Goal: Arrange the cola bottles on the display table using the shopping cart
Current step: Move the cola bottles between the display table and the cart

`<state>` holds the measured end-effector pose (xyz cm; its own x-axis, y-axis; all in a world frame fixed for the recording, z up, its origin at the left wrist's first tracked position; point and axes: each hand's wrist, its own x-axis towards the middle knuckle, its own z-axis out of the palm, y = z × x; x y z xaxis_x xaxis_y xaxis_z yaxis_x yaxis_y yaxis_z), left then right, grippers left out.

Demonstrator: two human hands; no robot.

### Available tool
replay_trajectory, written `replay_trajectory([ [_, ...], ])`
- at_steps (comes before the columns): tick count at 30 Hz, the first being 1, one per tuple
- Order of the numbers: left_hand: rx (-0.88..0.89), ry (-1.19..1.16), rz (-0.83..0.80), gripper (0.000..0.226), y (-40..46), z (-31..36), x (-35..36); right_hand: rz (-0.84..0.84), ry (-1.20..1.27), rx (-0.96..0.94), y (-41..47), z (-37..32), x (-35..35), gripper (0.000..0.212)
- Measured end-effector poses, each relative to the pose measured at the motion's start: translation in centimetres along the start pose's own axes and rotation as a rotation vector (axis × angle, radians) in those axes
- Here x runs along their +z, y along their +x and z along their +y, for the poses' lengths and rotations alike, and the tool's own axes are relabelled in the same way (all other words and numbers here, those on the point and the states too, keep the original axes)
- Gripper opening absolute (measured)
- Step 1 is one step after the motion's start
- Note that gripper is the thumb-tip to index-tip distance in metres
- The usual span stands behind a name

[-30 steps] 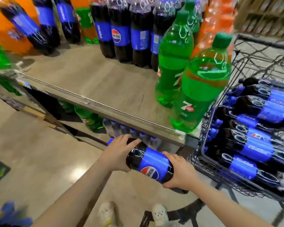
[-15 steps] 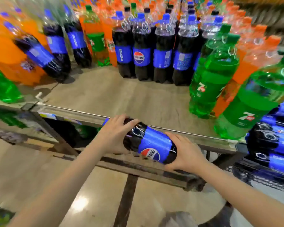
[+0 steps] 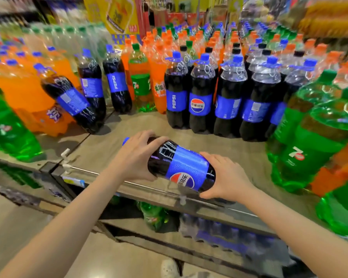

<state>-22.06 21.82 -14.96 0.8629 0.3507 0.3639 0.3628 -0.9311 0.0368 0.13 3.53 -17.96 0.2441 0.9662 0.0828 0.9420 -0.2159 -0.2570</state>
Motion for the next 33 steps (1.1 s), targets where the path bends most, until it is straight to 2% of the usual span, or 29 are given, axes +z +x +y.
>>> replay_trajectory([
  [7, -0.063, 0.022, -0.096, 0.101, 4.2, -8.2, 2.2, -0.059, 0.067, -0.007, 10.0, -0.4, 2.7, 0.115],
  [17, -0.035, 0.043, -0.159, 0.097, 7.8, -18.5, 3.8, -0.063, 0.155, 0.042, 19.7, -3.2, 5.8, 0.114],
  [26, 0.162, 0.183, -0.187, 0.106, 13.2, -29.4, 2.4, 0.049, 0.273, 0.182, 28.3, -8.4, 8.2, 0.114],
  [33, 0.414, 0.365, -0.094, 0.107, 18.6, -34.7, -1.2, 0.198, 0.347, 0.270, 35.0, -12.4, 9.7, 0.118],
])
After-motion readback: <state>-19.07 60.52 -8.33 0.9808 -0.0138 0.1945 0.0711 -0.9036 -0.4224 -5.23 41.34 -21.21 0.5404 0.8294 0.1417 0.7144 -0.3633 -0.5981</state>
